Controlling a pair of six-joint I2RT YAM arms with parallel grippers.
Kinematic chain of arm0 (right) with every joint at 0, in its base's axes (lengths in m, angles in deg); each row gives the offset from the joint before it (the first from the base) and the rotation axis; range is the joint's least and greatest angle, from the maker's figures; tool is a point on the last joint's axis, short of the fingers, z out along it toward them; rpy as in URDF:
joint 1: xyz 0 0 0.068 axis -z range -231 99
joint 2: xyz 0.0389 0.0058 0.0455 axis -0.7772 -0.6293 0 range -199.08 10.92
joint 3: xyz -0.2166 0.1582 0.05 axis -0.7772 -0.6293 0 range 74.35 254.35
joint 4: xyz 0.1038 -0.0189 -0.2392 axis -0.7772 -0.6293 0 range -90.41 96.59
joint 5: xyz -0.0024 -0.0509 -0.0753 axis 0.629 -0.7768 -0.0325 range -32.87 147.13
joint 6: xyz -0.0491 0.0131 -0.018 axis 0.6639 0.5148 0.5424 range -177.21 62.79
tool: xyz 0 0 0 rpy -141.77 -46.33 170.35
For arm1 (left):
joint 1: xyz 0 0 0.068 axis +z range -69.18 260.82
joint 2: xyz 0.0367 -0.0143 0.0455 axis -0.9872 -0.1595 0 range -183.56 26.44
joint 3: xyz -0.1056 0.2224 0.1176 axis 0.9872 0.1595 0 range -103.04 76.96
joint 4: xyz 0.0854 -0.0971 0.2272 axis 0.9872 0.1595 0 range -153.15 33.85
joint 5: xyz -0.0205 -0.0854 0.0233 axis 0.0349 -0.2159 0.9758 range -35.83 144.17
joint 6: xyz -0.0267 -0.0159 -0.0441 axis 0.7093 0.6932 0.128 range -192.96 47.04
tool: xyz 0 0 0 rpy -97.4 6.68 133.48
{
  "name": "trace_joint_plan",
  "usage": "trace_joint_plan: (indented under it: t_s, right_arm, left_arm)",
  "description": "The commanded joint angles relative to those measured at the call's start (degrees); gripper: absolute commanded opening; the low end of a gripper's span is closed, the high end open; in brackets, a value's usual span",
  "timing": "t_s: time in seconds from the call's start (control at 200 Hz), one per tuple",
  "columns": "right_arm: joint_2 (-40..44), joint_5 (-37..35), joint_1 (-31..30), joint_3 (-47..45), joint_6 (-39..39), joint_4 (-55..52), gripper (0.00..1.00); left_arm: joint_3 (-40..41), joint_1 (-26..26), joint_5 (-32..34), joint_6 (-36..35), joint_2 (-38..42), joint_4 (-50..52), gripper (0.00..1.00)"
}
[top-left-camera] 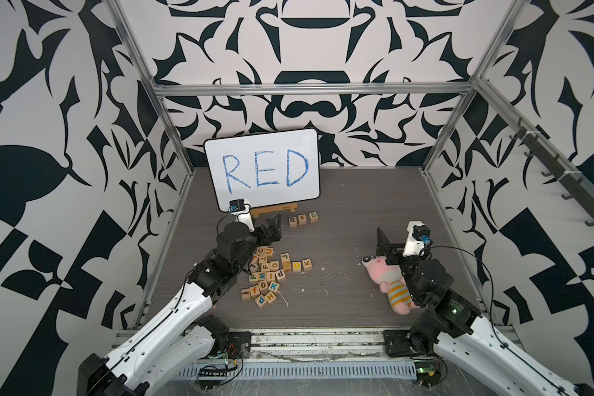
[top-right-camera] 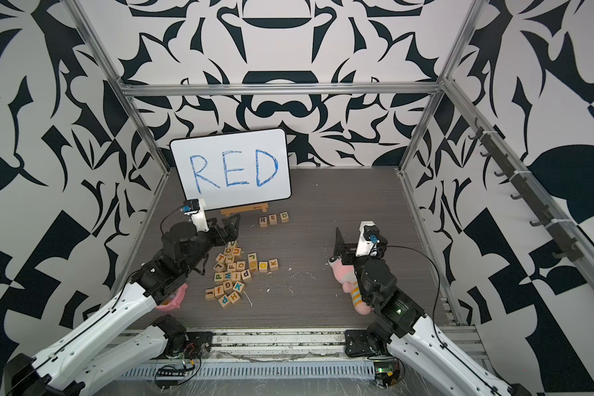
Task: Assemble the uppercase word "red" with letter blocks
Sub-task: Reset both arms
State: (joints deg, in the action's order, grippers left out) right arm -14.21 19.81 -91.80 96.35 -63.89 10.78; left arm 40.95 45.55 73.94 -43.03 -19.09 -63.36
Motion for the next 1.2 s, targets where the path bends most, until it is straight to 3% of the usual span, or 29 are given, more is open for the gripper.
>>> trace_joint_plan:
  t_s: [0.0,0.175,0.255,0.35,0.49,0.675,0.73,0.87,1.03,1.195]
  right_arm:
    - [0.26,-3.92,0.1,-1.53,5.54,6.33,0.98]
    - [-3.82,-4.95,0.43,-7.88,16.66,21.68,1.0]
    - [-8.12,-5.08,1.7,-10.56,21.17,31.11,0.99]
    - [-13.79,-3.65,4.08,-8.63,23.24,31.0,1.0]
    - [-22.91,-1.53,11.41,-7.3,21.18,34.31,0.99]
    - [-30.77,5.79,25.08,-4.61,10.65,30.49,1.0]
    - [-33.76,6.27,26.37,-4.42,9.59,32.02,0.99]
    - [-41.2,7.44,27.48,-3.82,10.14,34.51,0.99]
    - [-46.87,8.34,28.62,-4.21,8.34,36.68,1.0]
    - [-50.33,11.31,29.63,-4.84,7.64,40.28,0.99]
  left_arm:
    - [4.62,0.07,9.93,-7.17,4.66,-6.04,0.99]
    - [10.67,2.61,23.36,-10.05,7.96,-11.52,0.99]
    - [12.24,6.06,25.11,-9.7,7.39,-10.9,0.99]
    - [12.59,9.58,23.81,-9.55,6.45,-9.82,0.99]
    - [14.46,14.91,23.81,-9.63,3.67,-13.66,0.99]
    - [16.84,23.11,21.93,-7.5,-3.3,-19.28,0.99]
    - [16.63,24.38,21.95,-8.28,-5.47,-19.65,0.99]
    - [15.36,25.82,22.41,-18.36,-10.75,-20.46,0.99]
    - [16.43,30.51,19.34,-14.41,-16.11,-23.16,0.99]
    - [17.37,31.75,16.98,-13.89,-21.56,-28.81,0.99]
